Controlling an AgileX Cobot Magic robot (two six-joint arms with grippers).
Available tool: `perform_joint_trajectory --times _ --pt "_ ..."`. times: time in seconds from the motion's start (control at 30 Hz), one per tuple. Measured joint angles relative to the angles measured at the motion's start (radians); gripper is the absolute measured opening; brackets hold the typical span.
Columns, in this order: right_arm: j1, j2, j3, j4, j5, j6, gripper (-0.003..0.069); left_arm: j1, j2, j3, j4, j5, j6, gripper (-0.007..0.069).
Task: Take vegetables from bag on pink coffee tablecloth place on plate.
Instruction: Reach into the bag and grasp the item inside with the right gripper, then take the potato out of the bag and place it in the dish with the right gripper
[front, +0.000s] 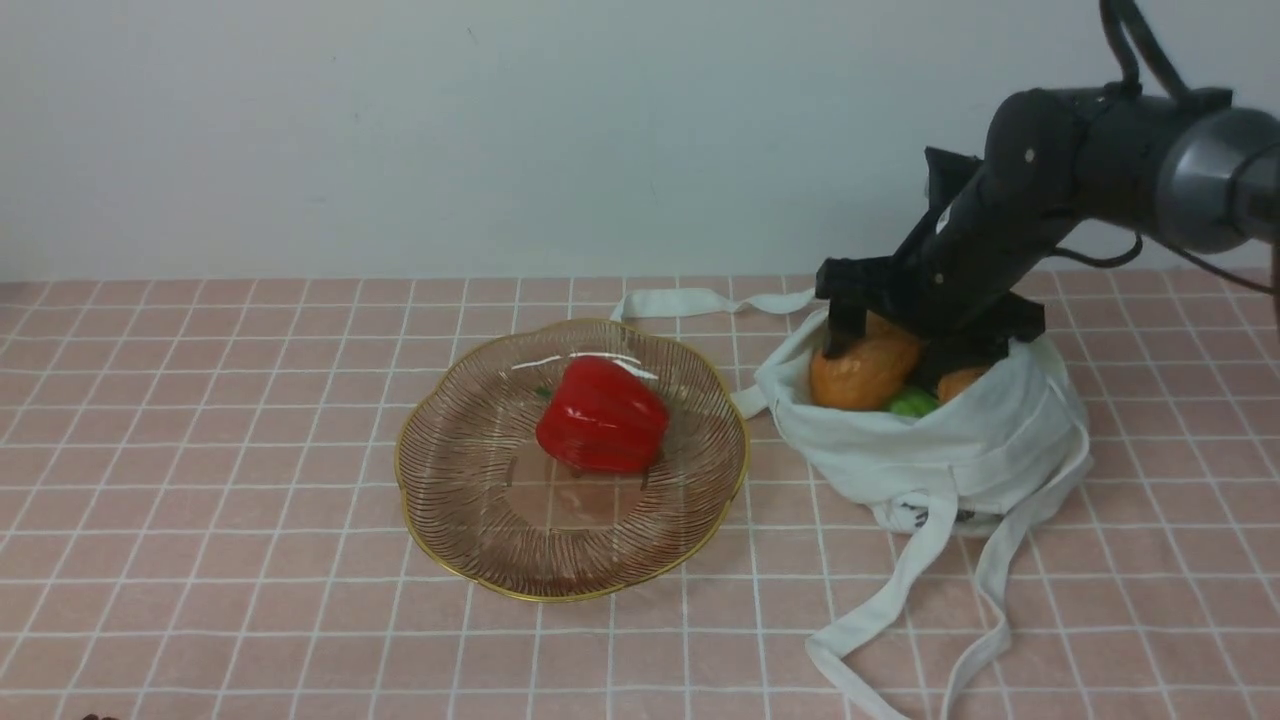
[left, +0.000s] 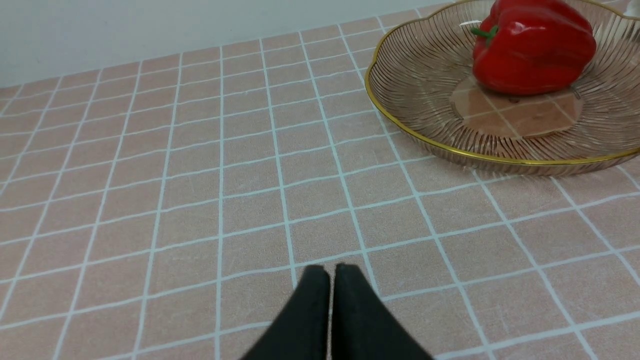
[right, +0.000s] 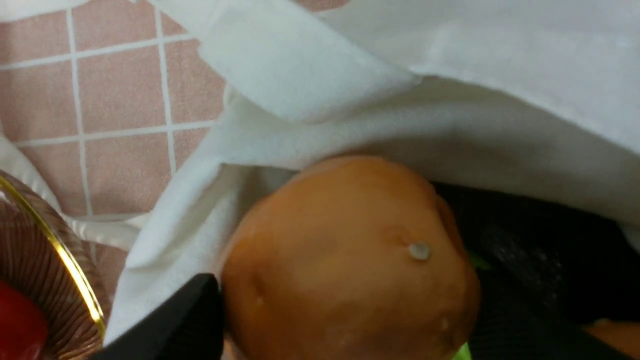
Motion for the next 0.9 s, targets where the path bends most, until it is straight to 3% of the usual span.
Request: perform_joint_trajectory --times 0.43,0.57,0.73,0.9 --pt "-0.053 -0.228 0.000 -0.032 0.175 -0.050 0.0531 0.000 0.000 0.000 0.000 0.000 0.000 -0.0005" --pt "-0.039 -0.334 -0.003 0.030 0.173 -0.063 0.0531 0.000 0.000 0.000 0.000 0.000 0.000 -0.0005" --pt "0.103 -0.316 -0.004 0.126 0.098 -0.173 0.0531 0.000 0.000 0.000 0.000 0.000 0.000 -0.0005" --pt "0.286 -0.189 -0.001 0.125 -0.021 -0.254 0.0531 0.000 0.000 0.000 0.000 0.000 0.000 -0.0005"
